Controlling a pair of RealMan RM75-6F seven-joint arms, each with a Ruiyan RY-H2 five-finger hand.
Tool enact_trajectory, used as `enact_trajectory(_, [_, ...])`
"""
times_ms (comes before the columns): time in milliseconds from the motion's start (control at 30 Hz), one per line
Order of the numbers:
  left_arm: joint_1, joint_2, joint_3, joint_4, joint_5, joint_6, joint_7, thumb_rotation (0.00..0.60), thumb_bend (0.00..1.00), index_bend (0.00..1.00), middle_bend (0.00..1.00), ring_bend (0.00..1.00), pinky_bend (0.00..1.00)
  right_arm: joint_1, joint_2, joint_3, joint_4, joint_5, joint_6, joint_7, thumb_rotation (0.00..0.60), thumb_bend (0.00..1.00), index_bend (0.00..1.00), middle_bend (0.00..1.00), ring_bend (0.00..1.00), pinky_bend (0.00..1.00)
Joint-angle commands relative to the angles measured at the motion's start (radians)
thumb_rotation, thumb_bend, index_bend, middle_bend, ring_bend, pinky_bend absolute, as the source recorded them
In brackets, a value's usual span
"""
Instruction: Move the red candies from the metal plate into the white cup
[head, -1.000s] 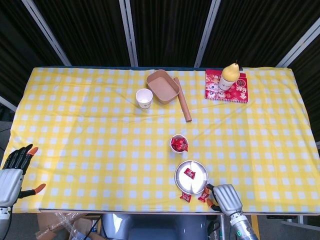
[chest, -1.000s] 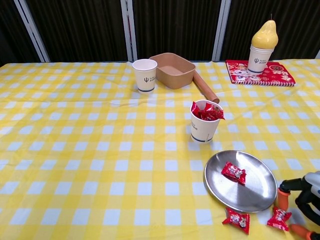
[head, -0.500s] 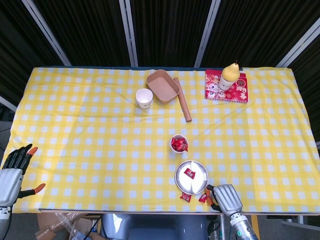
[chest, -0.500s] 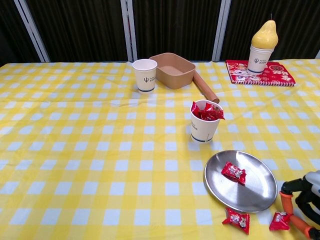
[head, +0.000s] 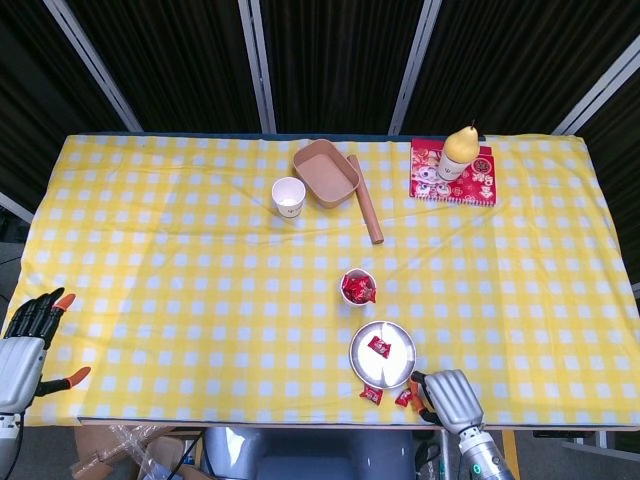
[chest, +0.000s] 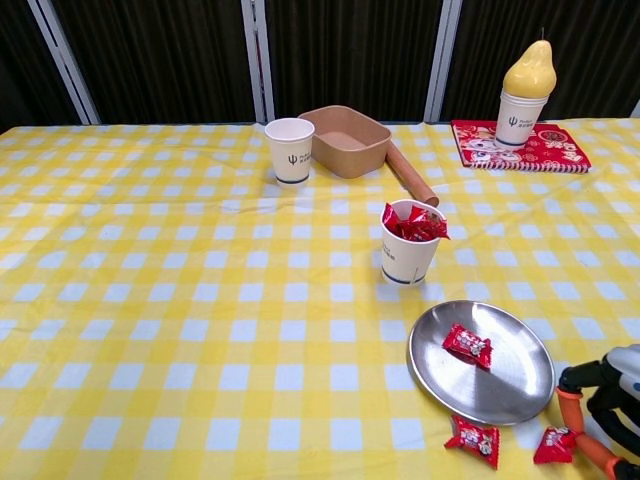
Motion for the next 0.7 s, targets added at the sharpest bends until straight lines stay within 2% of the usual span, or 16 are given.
enact_trajectory(33, [0.000, 0.000, 0.000, 0.000, 0.000, 0.000, -0.001, 0.600, 0.00, 0.00, 0.00, 0.00, 0.00, 0.000, 0.000, 0.003, 0.000, 0.000, 0.002, 0.002, 0.600, 0.57, 0.65, 0.83, 0.88, 0.95])
enact_trajectory(400, [0.000, 0.000, -0.001, 0.000, 0.001, 0.001, -0.001, 0.600, 0.00, 0.00, 0.00, 0.00, 0.00, 0.011, 0.022, 0.043, -0.050, 0.008, 0.021, 0.016, 0.600, 0.57, 0.66, 0.83, 0.88, 0.95])
enact_trajectory(533, [0.000, 0.000, -0.001, 0.000, 0.002, 0.002, -0.003, 0.600, 0.00, 0.00, 0.00, 0.00, 0.00, 0.021, 0.046, 0.072, -0.095, 0.015, 0.032, 0.019, 0.600, 0.57, 0.66, 0.83, 0.88, 0.95])
enact_trajectory(700, [-0.001, 0.001, -0.001, 0.001, 0.004, 0.002, -0.007, 0.600, 0.00, 0.00, 0.00, 0.00, 0.00, 0.048, 0.085, 0.134, -0.182, 0.039, 0.038, 0.012, 0.600, 0.57, 0.66, 0.83, 0.88, 0.95])
